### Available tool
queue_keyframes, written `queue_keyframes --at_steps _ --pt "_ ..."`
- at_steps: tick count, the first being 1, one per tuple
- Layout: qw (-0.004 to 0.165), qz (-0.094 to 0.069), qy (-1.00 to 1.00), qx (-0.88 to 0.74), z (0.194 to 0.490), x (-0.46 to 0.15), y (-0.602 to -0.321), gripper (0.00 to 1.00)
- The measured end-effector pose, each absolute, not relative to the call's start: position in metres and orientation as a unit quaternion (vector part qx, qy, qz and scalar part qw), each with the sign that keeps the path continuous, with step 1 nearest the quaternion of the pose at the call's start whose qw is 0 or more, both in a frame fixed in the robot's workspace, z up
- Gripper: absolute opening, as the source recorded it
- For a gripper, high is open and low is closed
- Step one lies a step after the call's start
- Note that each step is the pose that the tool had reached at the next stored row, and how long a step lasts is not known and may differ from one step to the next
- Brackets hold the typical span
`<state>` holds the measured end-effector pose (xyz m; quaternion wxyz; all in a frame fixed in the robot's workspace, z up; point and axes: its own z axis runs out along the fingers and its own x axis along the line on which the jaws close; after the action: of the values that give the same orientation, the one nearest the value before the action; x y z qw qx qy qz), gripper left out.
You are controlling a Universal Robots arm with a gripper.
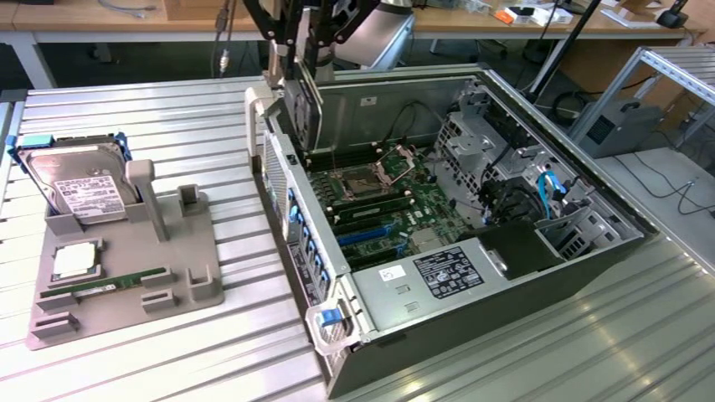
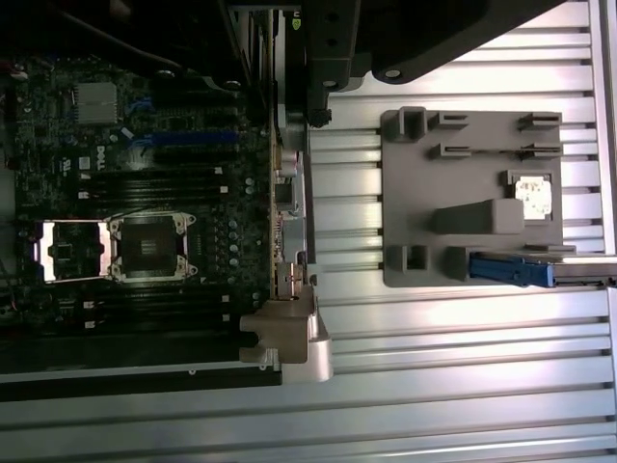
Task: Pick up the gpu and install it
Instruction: 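Pick up the gpu and move the gpu toward the slot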
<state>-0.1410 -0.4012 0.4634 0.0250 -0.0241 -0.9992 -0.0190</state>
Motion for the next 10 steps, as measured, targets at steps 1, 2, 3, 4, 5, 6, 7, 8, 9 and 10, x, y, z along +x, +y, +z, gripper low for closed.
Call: queue_keyframes --at_steps 1,2,3,4,5,6,7,8,9,10 --pt "0.025 -0.019 -0.999 -0.024 0.4631 -0.1393 -0.4012 0.27" --pt "0.025 -0.019 -0.999 -0.024 0.4628 -0.1380 -0.4013 0.27" --pt "0.025 -0.019 -0.999 -0.024 0.4626 -0.1370 -0.4014 0.27" --pt "0.025 -0.019 -0.999 -0.024 0.4623 -0.1361 -0.4014 0.27" --pt "0.025 -0.019 -0.999 -0.024 0.4621 -0.1349 -0.4015 0.27" --pt "0.025 -0.019 -0.999 -0.024 0.4616 -0.1335 -0.4015 0.27" --pt "0.025 -0.019 -0.999 -0.024 0.4612 -0.1322 -0.4016 0.27" --pt "0.025 -0.019 -0.999 -0.024 0.4609 -0.1312 -0.4017 0.27" --pt "0.025 -0.019 -0.999 -0.024 0.4606 -0.1302 -0.4018 0.27" --pt "0.025 -0.019 -0.999 -0.024 0.4603 -0.1294 -0.4019 0.27"
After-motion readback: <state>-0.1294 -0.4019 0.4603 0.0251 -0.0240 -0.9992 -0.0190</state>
